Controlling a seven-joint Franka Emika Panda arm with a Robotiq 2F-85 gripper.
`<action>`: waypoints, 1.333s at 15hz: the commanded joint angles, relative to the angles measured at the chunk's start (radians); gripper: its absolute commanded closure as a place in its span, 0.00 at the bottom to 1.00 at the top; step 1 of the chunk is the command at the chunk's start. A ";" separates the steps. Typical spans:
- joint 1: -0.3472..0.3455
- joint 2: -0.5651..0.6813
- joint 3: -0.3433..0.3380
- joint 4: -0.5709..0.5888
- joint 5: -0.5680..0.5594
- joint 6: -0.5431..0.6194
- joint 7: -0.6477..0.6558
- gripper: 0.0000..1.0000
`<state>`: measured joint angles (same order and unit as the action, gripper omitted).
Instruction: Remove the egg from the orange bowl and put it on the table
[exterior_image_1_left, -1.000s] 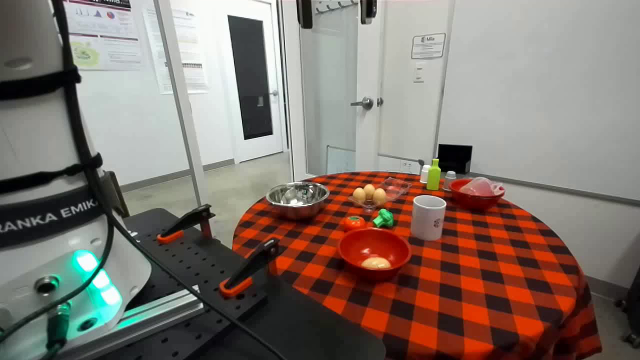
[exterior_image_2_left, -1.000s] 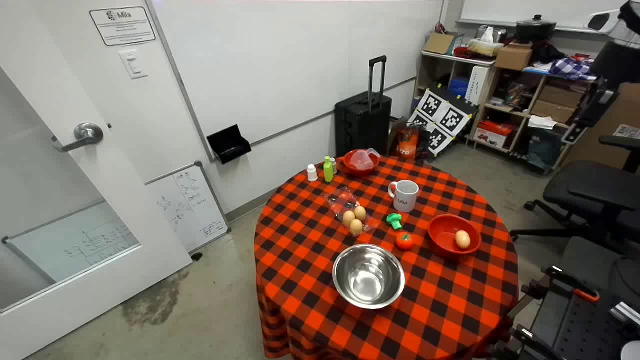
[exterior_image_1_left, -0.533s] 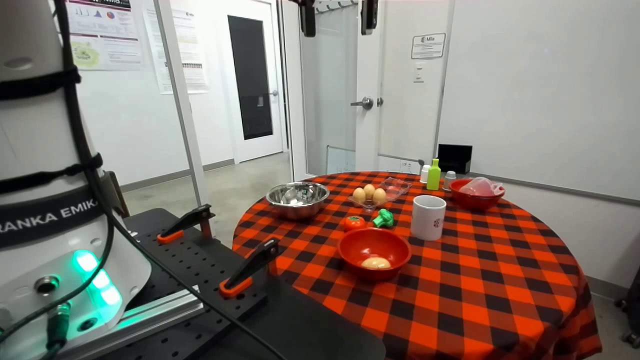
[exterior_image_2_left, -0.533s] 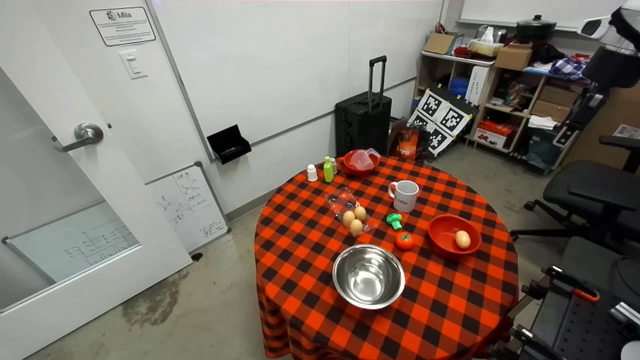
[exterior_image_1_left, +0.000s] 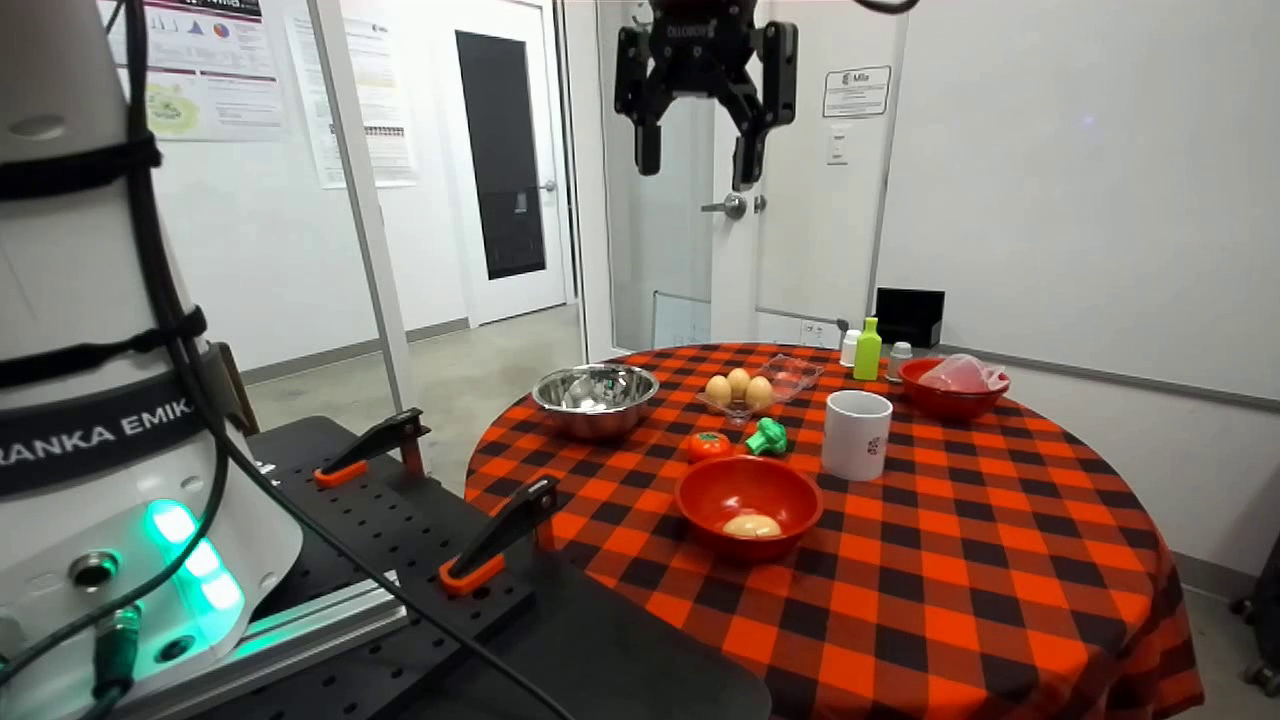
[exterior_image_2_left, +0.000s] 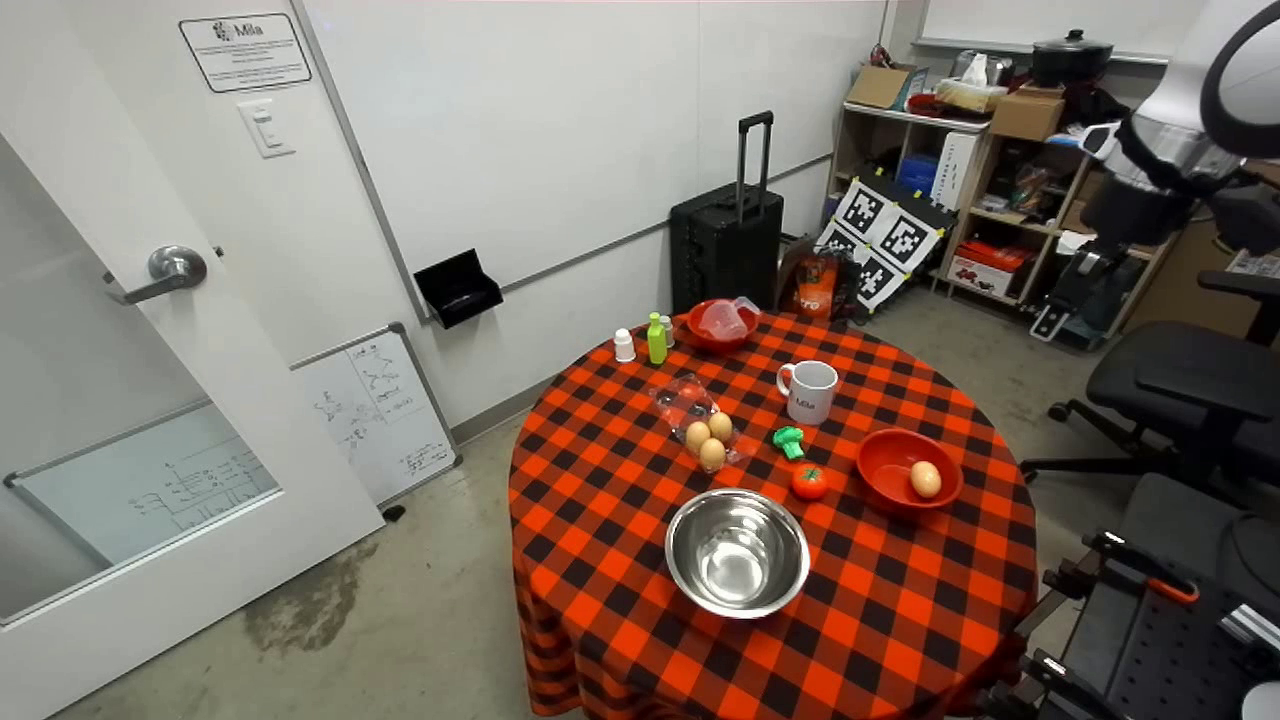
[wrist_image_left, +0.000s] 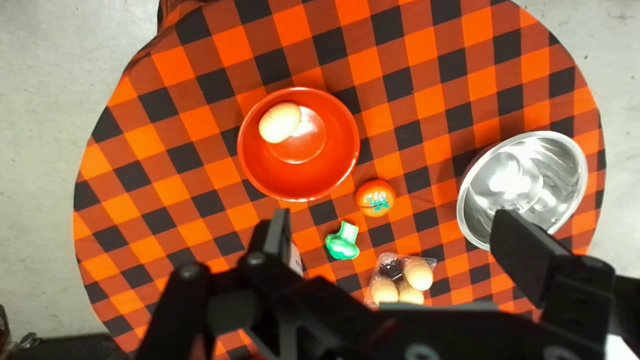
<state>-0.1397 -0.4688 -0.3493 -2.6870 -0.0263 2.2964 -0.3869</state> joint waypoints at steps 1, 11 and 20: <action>0.001 0.138 0.013 -0.006 0.072 0.145 0.064 0.00; 0.007 0.583 0.176 0.042 0.123 0.519 0.526 0.00; -0.011 0.851 0.215 0.189 0.252 0.529 0.672 0.00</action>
<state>-0.1282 0.3020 -0.1579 -2.5598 0.1488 2.8187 0.2744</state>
